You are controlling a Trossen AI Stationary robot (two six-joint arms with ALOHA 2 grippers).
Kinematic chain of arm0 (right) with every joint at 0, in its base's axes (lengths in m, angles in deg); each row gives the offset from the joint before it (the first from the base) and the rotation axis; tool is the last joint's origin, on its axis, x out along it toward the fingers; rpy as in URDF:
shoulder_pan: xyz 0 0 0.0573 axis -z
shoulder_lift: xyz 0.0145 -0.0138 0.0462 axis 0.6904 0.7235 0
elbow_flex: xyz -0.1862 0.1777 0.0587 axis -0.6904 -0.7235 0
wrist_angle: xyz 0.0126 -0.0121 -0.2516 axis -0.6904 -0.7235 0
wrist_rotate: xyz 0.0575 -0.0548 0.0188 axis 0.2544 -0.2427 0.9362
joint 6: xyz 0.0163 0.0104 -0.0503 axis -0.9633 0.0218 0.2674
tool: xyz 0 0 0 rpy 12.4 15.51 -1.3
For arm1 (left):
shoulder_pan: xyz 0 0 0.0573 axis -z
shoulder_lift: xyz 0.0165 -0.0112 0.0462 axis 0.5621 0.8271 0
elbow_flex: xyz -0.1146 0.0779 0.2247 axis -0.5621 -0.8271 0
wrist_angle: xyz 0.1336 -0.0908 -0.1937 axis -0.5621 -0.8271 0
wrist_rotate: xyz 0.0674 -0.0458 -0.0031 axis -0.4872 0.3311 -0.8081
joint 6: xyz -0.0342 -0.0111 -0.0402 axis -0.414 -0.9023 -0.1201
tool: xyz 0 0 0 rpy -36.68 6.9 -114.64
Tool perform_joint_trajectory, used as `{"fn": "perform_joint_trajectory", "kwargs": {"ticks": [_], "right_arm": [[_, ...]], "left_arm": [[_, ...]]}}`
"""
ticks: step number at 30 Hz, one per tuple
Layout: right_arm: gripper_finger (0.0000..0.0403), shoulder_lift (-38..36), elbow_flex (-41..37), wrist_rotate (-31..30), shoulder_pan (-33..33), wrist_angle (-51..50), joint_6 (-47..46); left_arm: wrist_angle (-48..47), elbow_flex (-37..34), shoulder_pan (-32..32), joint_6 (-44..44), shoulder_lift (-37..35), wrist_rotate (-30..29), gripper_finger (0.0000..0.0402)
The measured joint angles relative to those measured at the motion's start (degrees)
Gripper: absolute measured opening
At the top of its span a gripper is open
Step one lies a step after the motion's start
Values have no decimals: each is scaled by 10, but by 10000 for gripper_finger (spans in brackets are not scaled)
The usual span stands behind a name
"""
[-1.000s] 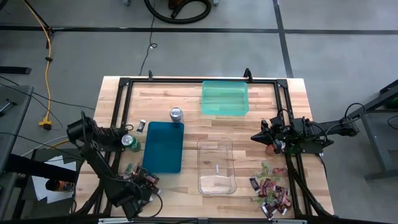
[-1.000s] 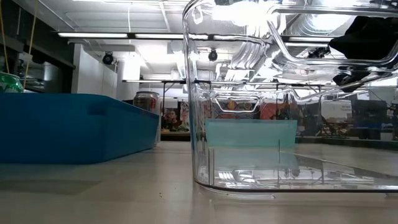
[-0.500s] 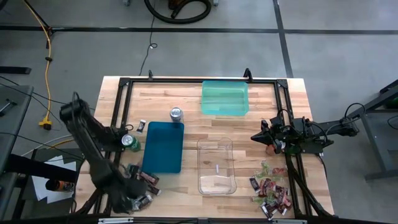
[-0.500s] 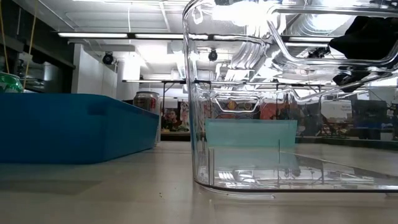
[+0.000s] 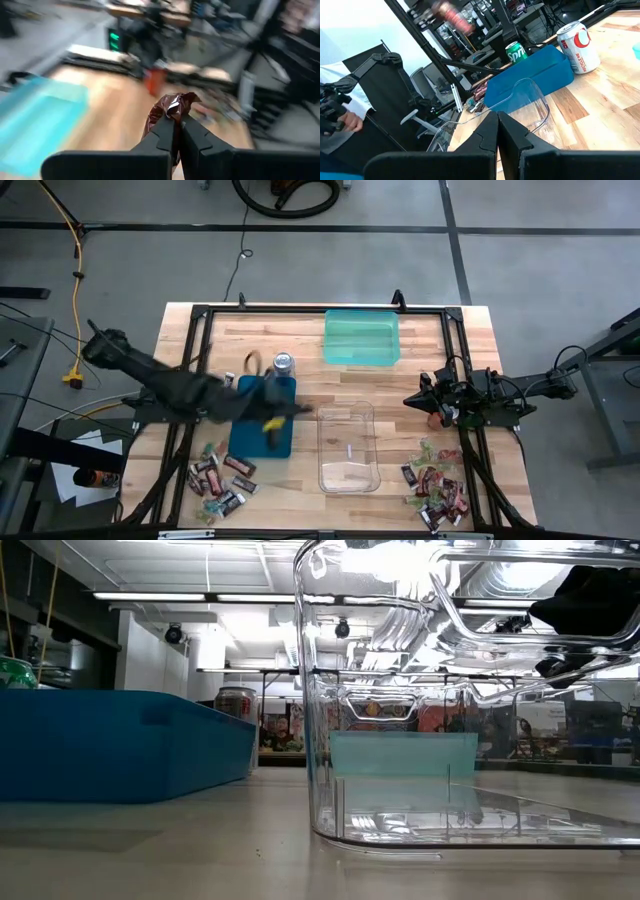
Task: Sort candy
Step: Put the chocolate peanut bar into the green bin
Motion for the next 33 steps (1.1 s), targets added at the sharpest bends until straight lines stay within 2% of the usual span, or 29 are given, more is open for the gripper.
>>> {"fn": "perform_joint_trajectory", "kwargs": {"ticks": [3,7,12,16,21,26,33], "right_arm": [[0,0,0,0,0,0,0],[0,0,0,0,0,0,0],[0,0,0,0,0,0,0],[0,0,0,0,0,0,0],[0,0,0,0,0,0,0],[0,0,0,0,0,0,0],[0,0,0,0,0,0,0]], "left_arm": [[65,0,-88,41,38,29,0],[183,0,-191,66,103,110,0],[339,0,-305,40,200,229,0],[399,0,-367,15,269,265,0],[396,-1,-408,-4,336,267,0],[401,-1,-420,-11,375,268,12],[408,0,-419,-37,386,296,78]]}}
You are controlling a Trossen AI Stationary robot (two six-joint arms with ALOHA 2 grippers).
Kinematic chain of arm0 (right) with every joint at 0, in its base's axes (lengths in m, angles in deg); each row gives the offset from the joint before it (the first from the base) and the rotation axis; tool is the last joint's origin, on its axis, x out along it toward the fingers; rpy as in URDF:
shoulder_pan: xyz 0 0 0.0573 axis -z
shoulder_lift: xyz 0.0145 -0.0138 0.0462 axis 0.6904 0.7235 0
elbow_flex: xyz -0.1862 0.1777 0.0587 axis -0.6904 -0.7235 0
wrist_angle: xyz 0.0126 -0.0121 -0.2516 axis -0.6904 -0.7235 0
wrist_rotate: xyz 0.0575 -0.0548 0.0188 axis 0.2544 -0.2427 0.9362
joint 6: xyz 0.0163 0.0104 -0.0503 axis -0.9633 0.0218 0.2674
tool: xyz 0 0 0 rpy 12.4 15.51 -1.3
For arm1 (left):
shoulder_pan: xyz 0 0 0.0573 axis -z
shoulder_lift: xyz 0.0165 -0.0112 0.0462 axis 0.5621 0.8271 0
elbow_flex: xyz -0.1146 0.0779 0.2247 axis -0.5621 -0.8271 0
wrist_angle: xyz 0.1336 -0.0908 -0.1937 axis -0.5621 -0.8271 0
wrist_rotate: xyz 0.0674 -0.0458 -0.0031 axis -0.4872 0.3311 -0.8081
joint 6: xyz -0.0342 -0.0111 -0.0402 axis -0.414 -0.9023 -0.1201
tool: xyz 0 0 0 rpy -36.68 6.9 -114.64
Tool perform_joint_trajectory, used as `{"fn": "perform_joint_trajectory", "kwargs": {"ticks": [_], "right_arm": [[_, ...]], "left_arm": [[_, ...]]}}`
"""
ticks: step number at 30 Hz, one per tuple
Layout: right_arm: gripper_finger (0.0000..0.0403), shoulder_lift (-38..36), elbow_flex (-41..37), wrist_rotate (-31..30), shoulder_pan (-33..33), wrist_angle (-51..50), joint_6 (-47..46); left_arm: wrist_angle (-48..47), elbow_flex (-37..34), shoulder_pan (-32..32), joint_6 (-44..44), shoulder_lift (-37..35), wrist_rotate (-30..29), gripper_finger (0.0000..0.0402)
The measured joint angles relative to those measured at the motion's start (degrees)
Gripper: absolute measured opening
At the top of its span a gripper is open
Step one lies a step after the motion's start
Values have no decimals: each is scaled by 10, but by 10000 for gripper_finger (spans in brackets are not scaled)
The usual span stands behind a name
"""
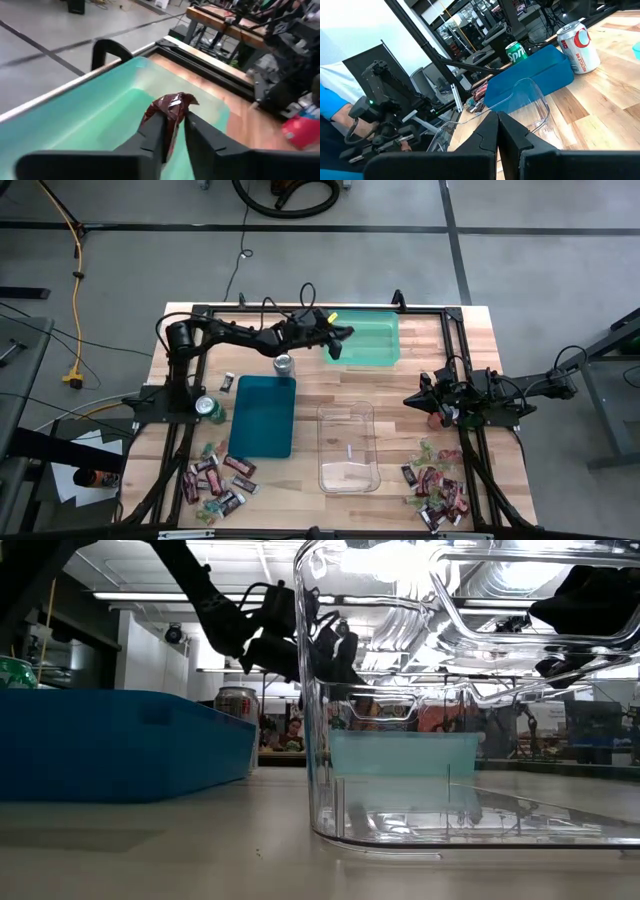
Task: Sort candy
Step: Put the chocolate peanut bar into the green bin
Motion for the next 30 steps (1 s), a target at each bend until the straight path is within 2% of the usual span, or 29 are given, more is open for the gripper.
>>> {"fn": "perform_joint_trajectory", "kwargs": {"ticks": [7,12,14,16,20,24,27,30], "right_arm": [[0,0,0,0,0,0,0],[0,0,0,0,0,0,0],[0,0,0,0,0,0,0],[0,0,0,0,0,0,0],[0,0,0,-1,0,0,30],[0,0,0,0,0,0,98],[0,0,0,0,0,1,120],[0,0,0,-1,0,12,91]], "left_arm": [[22,0,2,-81,-3,29,169],[22,0,7,-130,-8,48,206],[19,2,10,-120,-15,63,210],[-30,10,15,-94,-29,62,210],[-182,56,35,5,-49,8,207],[-241,108,54,68,-51,-15,206],[-262,145,62,92,-51,-18,206],[-320,187,61,75,-60,-4,206]]}}
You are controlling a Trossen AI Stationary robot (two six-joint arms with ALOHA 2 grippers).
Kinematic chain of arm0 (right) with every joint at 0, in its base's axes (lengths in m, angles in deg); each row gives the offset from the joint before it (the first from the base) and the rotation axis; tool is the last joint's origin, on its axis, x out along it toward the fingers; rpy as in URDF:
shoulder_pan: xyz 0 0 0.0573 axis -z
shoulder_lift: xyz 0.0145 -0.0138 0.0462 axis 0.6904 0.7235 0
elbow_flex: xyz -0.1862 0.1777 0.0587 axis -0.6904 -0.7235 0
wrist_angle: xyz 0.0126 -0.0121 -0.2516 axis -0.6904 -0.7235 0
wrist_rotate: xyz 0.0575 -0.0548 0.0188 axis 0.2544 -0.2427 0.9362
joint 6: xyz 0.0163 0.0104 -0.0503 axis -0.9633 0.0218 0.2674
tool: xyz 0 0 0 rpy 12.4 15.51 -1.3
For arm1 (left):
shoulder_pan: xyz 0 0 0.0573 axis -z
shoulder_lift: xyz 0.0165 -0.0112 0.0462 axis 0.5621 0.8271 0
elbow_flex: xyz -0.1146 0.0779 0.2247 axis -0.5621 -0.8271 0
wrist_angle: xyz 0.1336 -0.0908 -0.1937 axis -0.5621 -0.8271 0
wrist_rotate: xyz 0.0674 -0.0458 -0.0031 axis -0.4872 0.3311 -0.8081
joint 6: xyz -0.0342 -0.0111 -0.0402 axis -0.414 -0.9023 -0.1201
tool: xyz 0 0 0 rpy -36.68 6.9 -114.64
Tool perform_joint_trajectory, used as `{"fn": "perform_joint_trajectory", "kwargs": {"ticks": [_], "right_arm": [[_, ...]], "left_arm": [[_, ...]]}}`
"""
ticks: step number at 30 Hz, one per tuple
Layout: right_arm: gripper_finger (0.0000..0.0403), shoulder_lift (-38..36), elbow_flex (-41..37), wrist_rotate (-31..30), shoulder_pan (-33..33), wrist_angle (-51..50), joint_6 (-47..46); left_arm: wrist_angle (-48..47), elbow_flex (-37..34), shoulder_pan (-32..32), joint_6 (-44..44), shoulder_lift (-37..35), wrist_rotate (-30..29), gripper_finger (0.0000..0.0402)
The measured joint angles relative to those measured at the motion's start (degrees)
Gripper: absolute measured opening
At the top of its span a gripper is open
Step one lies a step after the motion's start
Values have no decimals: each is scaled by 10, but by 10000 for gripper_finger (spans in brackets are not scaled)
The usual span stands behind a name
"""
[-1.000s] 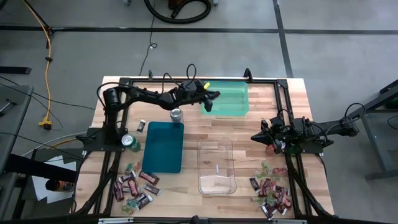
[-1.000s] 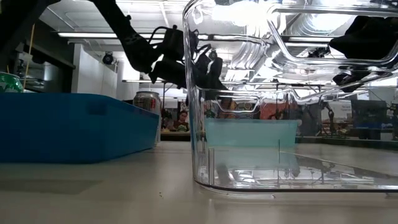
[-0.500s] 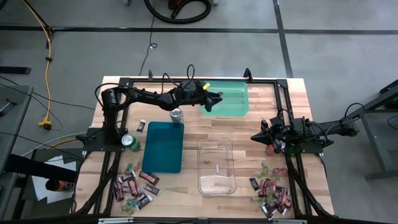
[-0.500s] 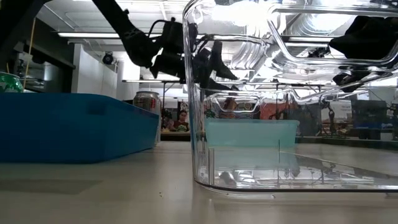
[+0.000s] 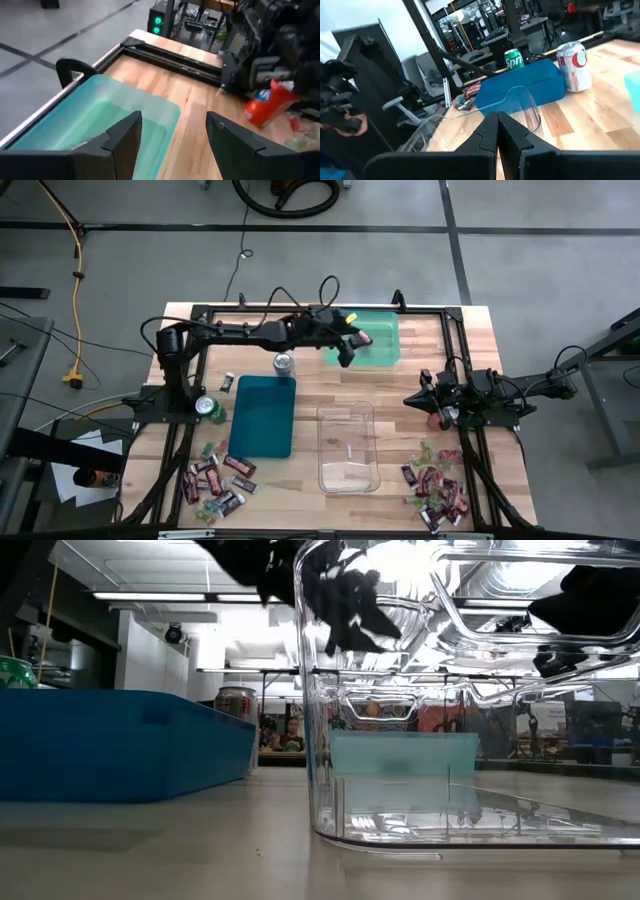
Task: Sort candy
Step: Put the chocolate peanut bar into the green bin
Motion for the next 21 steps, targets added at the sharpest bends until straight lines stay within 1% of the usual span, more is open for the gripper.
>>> {"fn": "perform_joint_trajectory", "kwargs": {"ticks": [2,4,6,8,10,12,14,16,19,21], "right_arm": [[0,0,0,-9,0,32,-45],[0,0,0,-40,0,79,-94],[0,-1,0,-76,0,130,-146],[0,0,0,-119,0,176,-180],[0,0,0,-171,0,212,-181],[0,-1,0,-199,0,239,-168],[0,0,0,-198,0,264,-155],[0,0,0,-191,0,284,-153],[0,0,1,-193,0,311,-152],[0,8,14,-198,0,311,-137]], "left_arm": [[-33,29,-3,-29,-16,39,206],[-66,45,-5,-53,-44,100,206],[-80,47,-5,-70,-75,156,206],[-105,46,3,-72,-108,181,206],[-147,46,14,-57,-146,185,206],[-188,43,29,-37,-185,174,206],[-198,16,50,-23,-227,138,206],[-191,-28,75,-16,-273,92,206],[-139,-124,108,-29,-350,21,206],[-75,-200,123,-53,-399,-15,206]]}}
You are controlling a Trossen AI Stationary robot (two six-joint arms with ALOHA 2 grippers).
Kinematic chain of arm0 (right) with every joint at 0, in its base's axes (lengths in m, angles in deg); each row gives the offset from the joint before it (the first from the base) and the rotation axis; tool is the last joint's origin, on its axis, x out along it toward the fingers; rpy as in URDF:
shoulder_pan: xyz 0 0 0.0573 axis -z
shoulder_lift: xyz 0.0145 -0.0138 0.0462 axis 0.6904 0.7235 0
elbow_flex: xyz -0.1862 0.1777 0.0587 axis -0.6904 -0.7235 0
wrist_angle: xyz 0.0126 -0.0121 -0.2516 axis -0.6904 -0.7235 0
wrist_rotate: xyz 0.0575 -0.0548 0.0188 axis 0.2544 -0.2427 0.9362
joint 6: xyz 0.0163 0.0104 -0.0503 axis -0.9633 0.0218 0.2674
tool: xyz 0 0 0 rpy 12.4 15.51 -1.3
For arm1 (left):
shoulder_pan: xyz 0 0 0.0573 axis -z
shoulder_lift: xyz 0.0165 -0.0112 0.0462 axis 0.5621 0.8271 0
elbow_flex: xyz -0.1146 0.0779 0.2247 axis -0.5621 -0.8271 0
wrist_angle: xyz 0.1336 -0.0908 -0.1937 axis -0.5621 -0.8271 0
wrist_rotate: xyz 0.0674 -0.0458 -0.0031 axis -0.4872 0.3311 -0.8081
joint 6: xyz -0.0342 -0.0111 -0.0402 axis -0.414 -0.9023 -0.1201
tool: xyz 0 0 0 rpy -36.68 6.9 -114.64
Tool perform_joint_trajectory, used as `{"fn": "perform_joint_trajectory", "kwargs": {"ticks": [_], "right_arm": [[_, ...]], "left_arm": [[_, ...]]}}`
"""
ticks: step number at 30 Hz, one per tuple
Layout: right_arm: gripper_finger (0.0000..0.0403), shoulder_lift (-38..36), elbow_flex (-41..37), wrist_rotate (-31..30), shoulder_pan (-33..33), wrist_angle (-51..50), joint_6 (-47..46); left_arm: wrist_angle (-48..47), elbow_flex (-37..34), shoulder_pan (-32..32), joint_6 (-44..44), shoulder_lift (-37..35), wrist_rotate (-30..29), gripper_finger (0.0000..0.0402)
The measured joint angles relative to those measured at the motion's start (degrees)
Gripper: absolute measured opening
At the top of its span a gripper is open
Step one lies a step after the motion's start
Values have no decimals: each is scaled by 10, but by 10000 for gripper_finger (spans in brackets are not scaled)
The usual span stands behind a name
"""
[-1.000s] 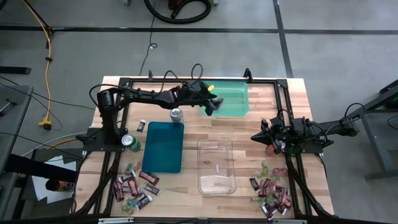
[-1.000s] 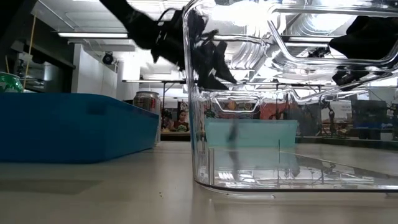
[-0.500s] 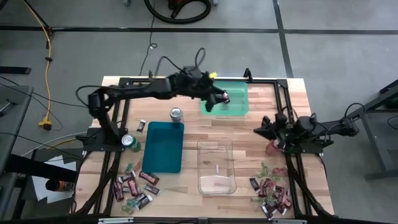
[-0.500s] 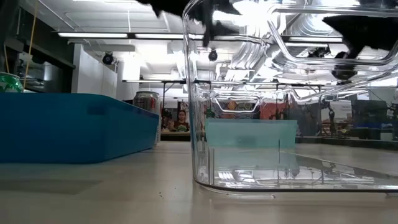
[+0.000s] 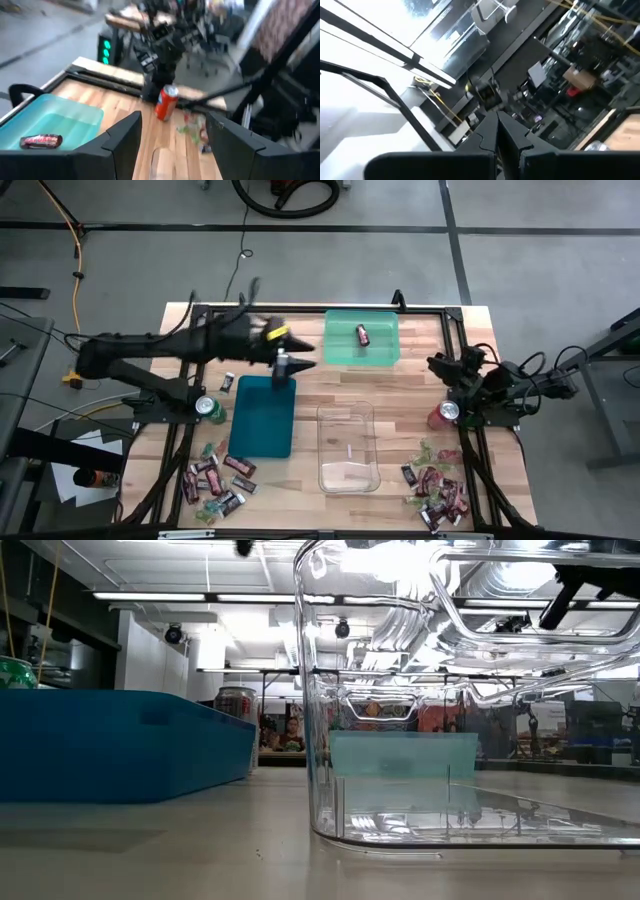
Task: Sort candy
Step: Put the chocolate peanut bar into the green bin
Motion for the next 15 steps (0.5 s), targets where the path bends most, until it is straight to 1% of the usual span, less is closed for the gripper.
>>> {"fn": "perform_joint_trajectory", "kwargs": {"ticks": [2,4,6,8,10,12,15], "right_arm": [[0,19,19,-13,0,2,16],[0,52,44,-19,0,1,33],[0,99,76,-19,0,0,55],[0,153,113,-19,0,-7,76],[1,207,154,-20,0,-35,92],[7,259,204,-20,0,-83,105],[28,324,280,-30,1,-189,107]], "left_arm": [[64,-79,9,-29,-47,-28,206],[130,-147,13,-64,-91,-48,206],[184,-200,14,-91,-129,-63,206],[208,-240,14,-107,-163,-75,206],[211,-261,14,-116,-192,-81,206],[201,-269,14,-121,-215,-84,206],[184,-270,14,-117,-240,-84,206]]}}
